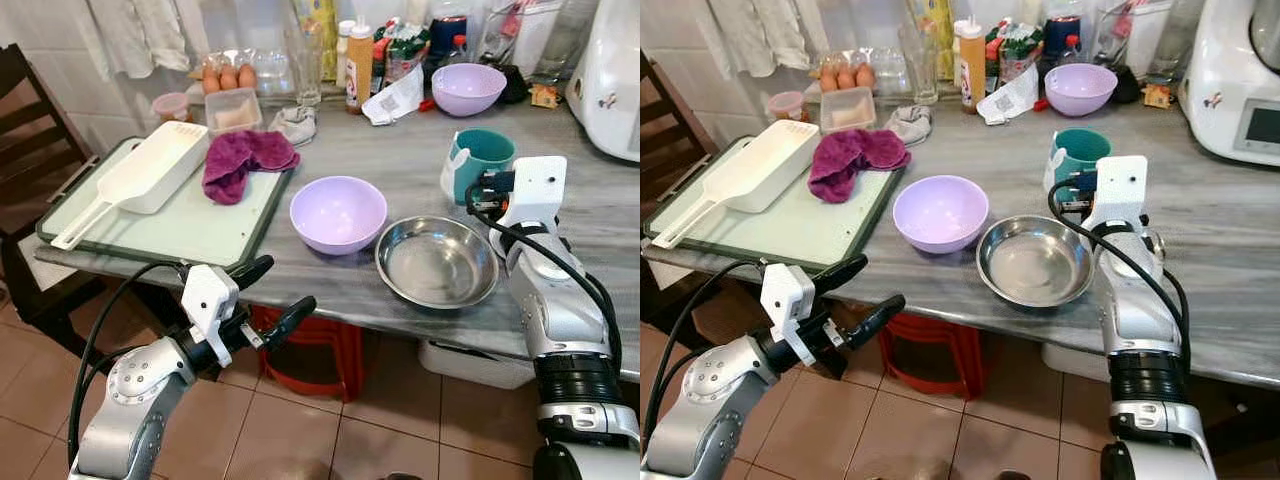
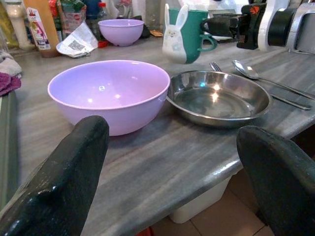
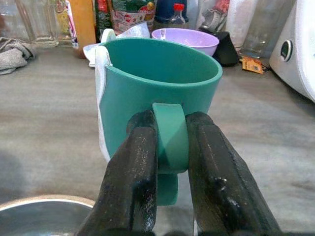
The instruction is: Setting the table
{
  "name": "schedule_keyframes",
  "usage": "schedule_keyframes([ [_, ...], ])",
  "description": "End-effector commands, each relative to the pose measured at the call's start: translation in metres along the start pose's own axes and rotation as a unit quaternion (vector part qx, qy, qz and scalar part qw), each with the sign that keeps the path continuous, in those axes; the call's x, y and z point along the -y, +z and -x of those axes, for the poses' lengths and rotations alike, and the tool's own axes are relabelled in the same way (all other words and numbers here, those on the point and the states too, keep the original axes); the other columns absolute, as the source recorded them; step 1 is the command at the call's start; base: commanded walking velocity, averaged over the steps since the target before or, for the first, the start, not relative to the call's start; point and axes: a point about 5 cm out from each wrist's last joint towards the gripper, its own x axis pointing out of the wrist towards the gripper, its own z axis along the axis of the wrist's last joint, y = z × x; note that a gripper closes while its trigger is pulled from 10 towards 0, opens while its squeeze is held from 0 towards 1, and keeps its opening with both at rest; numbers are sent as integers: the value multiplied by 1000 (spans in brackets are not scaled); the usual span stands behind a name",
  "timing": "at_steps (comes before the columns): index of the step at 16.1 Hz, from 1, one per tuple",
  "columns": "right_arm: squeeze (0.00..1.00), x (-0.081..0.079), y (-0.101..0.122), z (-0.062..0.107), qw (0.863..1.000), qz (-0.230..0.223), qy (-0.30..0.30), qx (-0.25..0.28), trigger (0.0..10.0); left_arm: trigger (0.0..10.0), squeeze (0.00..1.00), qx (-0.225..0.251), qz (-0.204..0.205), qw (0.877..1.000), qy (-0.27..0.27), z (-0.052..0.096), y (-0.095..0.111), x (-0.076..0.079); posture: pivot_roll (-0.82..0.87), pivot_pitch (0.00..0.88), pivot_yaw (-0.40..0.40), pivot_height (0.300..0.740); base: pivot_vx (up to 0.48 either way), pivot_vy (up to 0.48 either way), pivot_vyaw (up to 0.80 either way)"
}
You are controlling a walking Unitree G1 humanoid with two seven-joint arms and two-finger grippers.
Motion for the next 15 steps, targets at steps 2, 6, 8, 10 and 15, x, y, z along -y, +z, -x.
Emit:
schedule_keyframes([
  [2,0,-2,8,-2,1000,-1,6,15,10000,10000,0,-3,-5,1000,-5,1,2,-1,-194,145,70,740,0,0,0],
  [6,0,-2,8,-2,1000,-1,6,15,10000,10000,0,-3,-5,1000,-5,1,2,-1,-194,145,70,740,0,0,0],
  [8,0,-2,8,-2,1000,-1,6,15,10000,10000,0,-3,-5,1000,-5,1,2,-1,-194,145,70,740,0,0,0],
  [10,0,-2,8,-2,1000,-1,6,15,10000,10000,0,-3,-5,1000,-5,1,2,-1,-194,145,70,740,0,0,0],
  [15,0,-44,-18,-16,992,-43,112,-39,10000,10000,0,7,28,999,-14,-8,-4,14,-175,146,57,740,0,0,0],
])
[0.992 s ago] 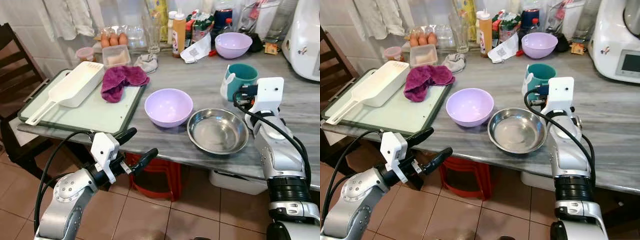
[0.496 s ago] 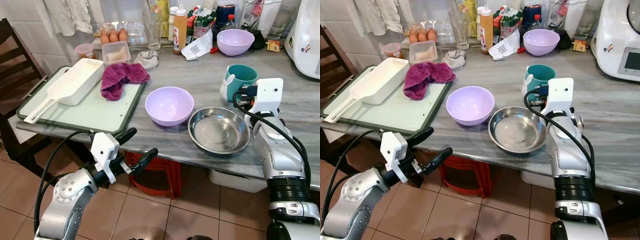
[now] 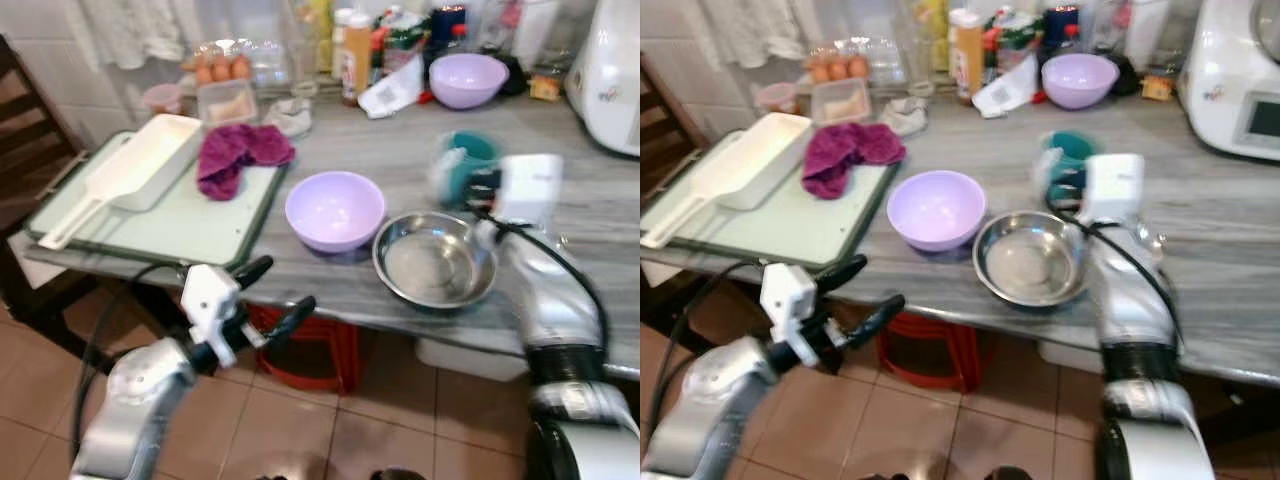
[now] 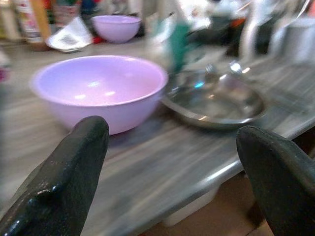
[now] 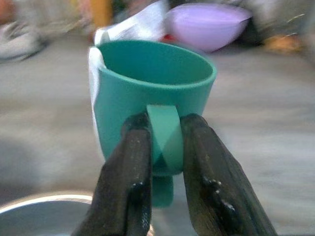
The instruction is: Setting the table
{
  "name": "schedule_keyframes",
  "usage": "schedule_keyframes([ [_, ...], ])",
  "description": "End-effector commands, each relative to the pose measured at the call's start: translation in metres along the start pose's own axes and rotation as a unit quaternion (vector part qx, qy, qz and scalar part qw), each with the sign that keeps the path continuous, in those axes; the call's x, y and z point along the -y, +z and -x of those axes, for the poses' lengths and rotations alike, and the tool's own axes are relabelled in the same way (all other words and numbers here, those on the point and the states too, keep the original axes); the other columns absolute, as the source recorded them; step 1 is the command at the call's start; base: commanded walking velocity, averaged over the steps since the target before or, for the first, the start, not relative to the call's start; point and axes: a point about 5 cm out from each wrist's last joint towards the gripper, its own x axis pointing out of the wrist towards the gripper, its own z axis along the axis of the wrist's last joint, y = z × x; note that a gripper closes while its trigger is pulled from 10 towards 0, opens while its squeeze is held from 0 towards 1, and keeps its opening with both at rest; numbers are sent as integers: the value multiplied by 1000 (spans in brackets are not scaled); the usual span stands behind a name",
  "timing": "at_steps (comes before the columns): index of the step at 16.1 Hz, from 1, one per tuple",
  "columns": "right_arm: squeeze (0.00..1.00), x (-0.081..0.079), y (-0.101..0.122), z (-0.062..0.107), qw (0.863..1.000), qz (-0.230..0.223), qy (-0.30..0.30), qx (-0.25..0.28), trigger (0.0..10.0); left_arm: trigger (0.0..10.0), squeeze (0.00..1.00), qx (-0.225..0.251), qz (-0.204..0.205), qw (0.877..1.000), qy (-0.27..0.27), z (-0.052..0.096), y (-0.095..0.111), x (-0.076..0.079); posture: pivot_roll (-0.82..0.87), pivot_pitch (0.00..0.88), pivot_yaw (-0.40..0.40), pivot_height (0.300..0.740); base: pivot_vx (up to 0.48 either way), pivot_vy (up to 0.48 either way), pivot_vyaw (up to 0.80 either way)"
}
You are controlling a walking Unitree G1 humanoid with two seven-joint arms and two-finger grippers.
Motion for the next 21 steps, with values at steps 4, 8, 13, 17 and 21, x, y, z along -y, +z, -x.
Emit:
schedule_keyframes([
  [4,0,-23,-10,-3,998,10,55,-14,10000,10000,0,-6,1,1000,6,4,-1,1,-170,143,59,740,0,0,0],
  [8,0,-20,-10,-7,998,39,45,-13,10000,10000,0,0,-2,1000,7,0,8,0,-170,146,65,740,0,0,0],
  [13,0,-12,-9,4,997,76,24,-8,10000,10000,0,1,0,1000,13,1,9,-1,-175,143,75,740,0,0,0],
  [17,0,-9,-10,15,997,78,9,-12,10000,10000,0,-3,3,1000,14,-1,5,-4,-181,140,82,740,0,0,0],
  [21,1000,-8,-13,21,997,81,-1,-13,10000,10000,0,-4,3,1000,11,-2,3,-5,-186,136,85,740,0,0,0],
])
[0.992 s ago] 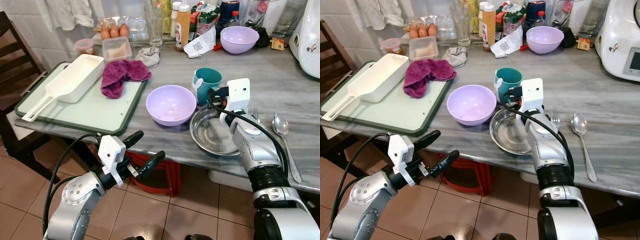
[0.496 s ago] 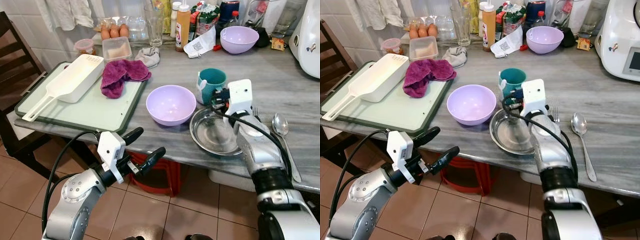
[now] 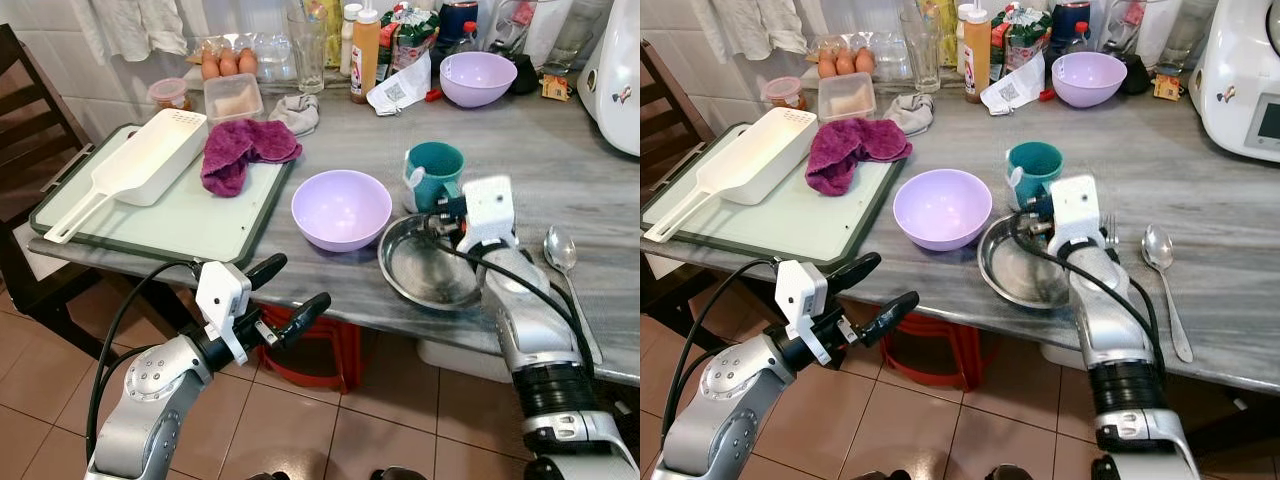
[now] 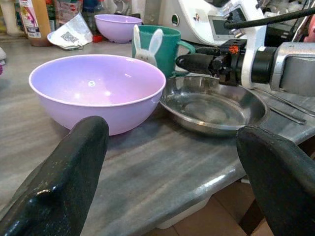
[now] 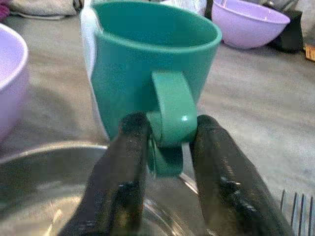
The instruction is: Setting the table
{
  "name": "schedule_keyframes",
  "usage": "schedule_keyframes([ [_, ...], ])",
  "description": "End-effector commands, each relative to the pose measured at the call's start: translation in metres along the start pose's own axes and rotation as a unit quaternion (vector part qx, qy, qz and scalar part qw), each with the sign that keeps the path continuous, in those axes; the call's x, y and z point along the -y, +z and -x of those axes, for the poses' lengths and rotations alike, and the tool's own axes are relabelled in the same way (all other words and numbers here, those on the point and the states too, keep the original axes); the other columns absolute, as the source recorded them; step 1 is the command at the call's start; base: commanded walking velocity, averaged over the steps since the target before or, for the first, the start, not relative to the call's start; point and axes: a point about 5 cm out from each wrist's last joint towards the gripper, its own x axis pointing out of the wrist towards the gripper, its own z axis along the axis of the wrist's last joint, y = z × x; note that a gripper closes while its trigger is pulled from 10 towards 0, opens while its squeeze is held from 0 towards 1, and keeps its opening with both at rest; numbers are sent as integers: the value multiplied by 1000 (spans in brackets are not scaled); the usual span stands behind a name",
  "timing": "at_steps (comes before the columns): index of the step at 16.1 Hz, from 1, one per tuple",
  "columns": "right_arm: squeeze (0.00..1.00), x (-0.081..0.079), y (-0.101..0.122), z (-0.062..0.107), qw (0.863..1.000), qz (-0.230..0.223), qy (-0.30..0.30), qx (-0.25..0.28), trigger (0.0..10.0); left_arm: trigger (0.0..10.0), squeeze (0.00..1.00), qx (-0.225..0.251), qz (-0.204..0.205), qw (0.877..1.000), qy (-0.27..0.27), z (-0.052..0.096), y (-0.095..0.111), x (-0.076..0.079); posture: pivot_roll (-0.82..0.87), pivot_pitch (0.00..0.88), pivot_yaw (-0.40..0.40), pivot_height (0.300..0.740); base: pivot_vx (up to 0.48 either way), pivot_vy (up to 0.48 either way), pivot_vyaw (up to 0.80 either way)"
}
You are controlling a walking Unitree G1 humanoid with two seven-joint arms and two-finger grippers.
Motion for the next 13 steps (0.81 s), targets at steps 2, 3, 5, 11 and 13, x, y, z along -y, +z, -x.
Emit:
schedule_keyframes([
  [2,1000,3,4,5,1000,-1,-17,2,10000,10000,0,-3,-4,1000,4,1,-1,-4,-187,132,88,740,0,0,0],
  [3,1000,5,5,6,1000,-1,-24,3,10000,10000,0,-2,-4,1000,3,1,-1,-4,-187,132,88,740,0,0,0],
  [5,1000,8,8,8,999,0,-35,8,10000,10000,0,-1,-5,1000,5,0,-1,-6,-186,127,89,740,0,0,0],
  [11,1000,10,32,14,996,9,-56,74,10000,10000,0,10,-10,1000,18,-3,2,-11,-188,116,86,740,0,0,0],
  [13,1000,9,36,16,995,10,-61,83,10000,10000,0,17,-10,999,27,-4,4,-12,-187,114,86,740,0,0,0],
])
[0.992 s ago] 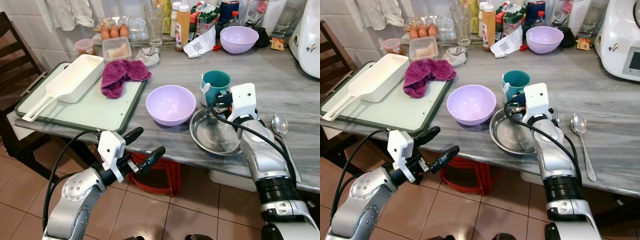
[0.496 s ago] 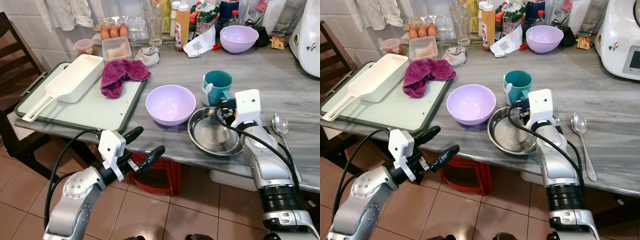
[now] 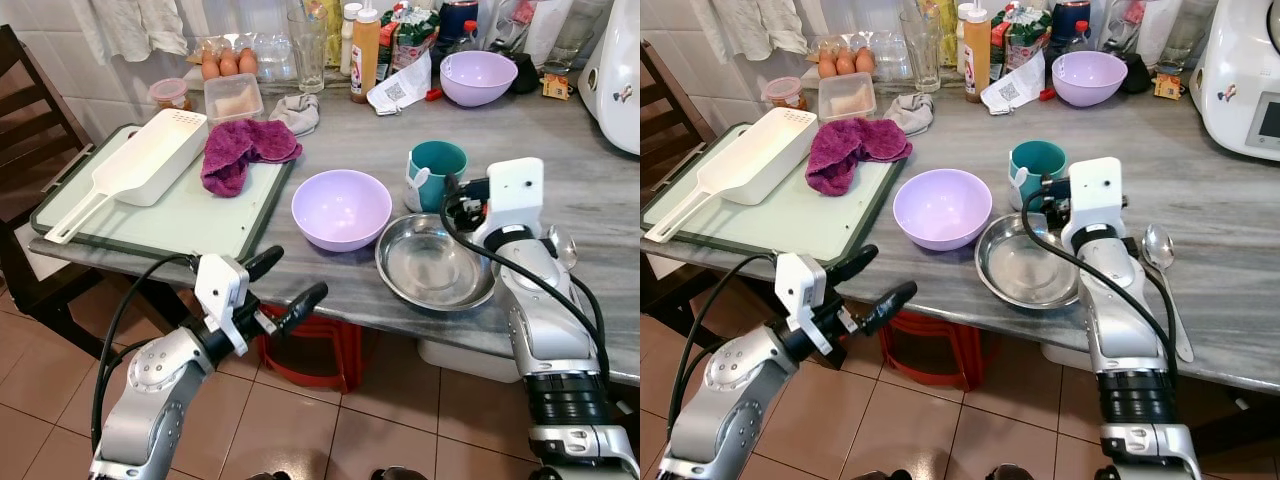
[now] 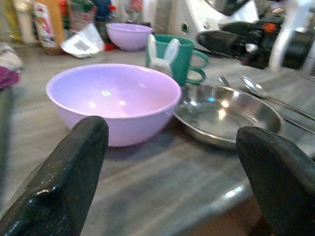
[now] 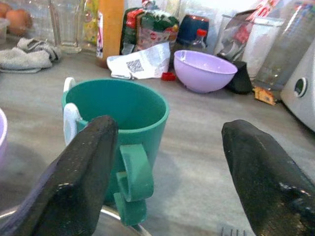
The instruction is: Setting the table
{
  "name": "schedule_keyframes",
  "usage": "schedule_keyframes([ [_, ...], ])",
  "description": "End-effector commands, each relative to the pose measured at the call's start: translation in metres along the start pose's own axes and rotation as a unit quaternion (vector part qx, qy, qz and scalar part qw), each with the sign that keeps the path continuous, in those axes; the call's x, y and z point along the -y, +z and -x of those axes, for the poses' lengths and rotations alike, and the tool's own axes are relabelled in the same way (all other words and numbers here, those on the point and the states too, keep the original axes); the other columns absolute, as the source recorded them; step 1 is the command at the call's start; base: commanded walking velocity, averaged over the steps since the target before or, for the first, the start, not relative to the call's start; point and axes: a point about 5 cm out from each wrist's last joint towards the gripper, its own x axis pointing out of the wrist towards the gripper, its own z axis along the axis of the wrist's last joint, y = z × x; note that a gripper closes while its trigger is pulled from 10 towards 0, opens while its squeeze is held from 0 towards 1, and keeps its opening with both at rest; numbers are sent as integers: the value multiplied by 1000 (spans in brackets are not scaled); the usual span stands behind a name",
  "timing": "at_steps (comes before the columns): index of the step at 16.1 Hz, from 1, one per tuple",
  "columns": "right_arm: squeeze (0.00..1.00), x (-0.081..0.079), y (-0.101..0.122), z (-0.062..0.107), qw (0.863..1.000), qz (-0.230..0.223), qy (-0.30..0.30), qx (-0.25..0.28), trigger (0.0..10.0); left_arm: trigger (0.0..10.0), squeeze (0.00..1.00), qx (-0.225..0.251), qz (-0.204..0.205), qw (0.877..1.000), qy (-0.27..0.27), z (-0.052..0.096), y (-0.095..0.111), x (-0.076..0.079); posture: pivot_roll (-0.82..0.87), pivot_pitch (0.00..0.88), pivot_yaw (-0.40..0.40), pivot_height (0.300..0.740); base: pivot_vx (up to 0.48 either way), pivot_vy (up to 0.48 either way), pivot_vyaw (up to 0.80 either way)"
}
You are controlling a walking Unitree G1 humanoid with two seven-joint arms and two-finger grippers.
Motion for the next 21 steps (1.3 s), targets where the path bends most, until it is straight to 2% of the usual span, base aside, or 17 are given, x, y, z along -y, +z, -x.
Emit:
schedule_keyframes([
  [1,1000,-1,6,3,1000,1,-5,17,10000,10000,0,7,-5,1000,18,2,3,-6,-187,112,86,740,0,0,0],
  [2,765,-1,9,4,1000,1,-7,25,10000,10000,0,14,-5,1000,28,2,5,-8,-186,111,86,740,0,0,0],
  [3,290,-1,11,5,999,9,-9,34,10000,10000,0,29,-12,998,57,3,10,-14,-185,108,84,740,0,0,0],
  [4,20,-3,12,7,999,8,-9,39,10000,10000,0,37,-25,994,99,4,12,-23,-183,101,81,740,0,0,800],
  [9,43,-11,20,9,998,18,1,64,10000,10000,0,56,-38,984,163,4,16,-32,-175,82,70,740,0,0,800],
  [12,43,-17,26,8,996,29,15,82,10000,10000,0,57,-53,972,221,4,17,-41,-171,77,65,740,0,0,800],
  [15,39,-24,27,9,995,25,29,89,10000,10000,0,32,-74,952,295,7,12,-54,-167,72,63,740,0,0,800],
  [19,31,-41,30,13,992,27,66,106,10000,10000,0,-11,-112,912,395,23,-1,-73,-159,67,64,740,0,0,800],
  [21,31,-48,30,14,990,26,85,112,10000,10000,0,-28,-116,904,411,27,-8,-76,-152,71,64,740,0,0,800],
])
